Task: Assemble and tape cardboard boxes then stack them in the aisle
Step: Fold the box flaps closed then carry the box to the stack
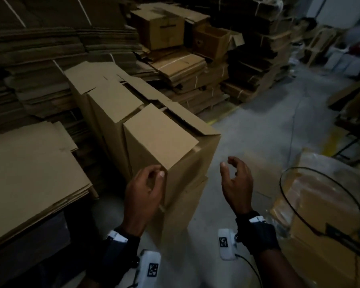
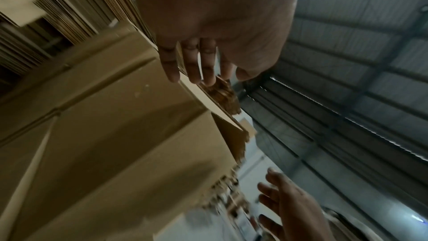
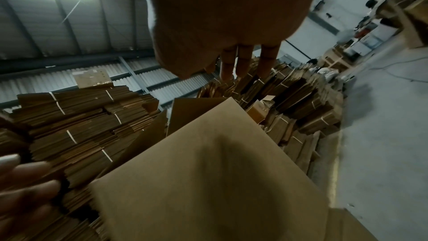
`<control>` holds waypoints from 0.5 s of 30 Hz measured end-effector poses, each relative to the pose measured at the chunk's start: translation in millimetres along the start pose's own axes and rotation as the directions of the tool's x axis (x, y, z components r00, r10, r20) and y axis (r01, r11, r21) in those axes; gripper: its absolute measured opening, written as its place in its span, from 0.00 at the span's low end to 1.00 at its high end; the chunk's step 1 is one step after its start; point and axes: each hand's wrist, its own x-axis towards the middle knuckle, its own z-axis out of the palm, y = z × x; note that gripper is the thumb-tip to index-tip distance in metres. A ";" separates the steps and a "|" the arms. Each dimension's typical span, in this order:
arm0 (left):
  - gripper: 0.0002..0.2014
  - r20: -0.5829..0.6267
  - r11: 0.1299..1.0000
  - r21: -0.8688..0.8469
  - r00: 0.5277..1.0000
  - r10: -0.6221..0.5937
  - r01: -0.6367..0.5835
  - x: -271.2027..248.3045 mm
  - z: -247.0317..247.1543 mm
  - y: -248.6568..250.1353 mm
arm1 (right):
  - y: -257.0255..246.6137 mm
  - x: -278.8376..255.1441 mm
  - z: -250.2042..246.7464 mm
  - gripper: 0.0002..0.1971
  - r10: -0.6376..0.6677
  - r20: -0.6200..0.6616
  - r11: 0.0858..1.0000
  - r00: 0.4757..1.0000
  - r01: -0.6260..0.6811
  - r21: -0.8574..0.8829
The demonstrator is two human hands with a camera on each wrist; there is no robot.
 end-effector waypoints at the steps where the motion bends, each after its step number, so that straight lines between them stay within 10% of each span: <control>1: 0.14 -0.037 1.000 0.015 0.999 -0.001 0.002 5.3 4.3 -1.3 | 6.6 16.7 4.4 0.22 -0.002 0.011 1.000 1.000 0.001 0.017; 9: 0.17 -0.231 0.975 0.164 0.967 -0.108 0.148 45.8 54.4 -4.6 | 28.5 141.8 47.2 0.23 -0.103 0.271 0.989 0.957 0.069 0.133; 15: 0.28 -0.346 0.902 0.176 0.883 -0.318 0.394 71.4 93.1 -1.6 | 34.6 201.8 66.3 0.32 -0.120 0.756 0.971 0.643 -0.083 0.224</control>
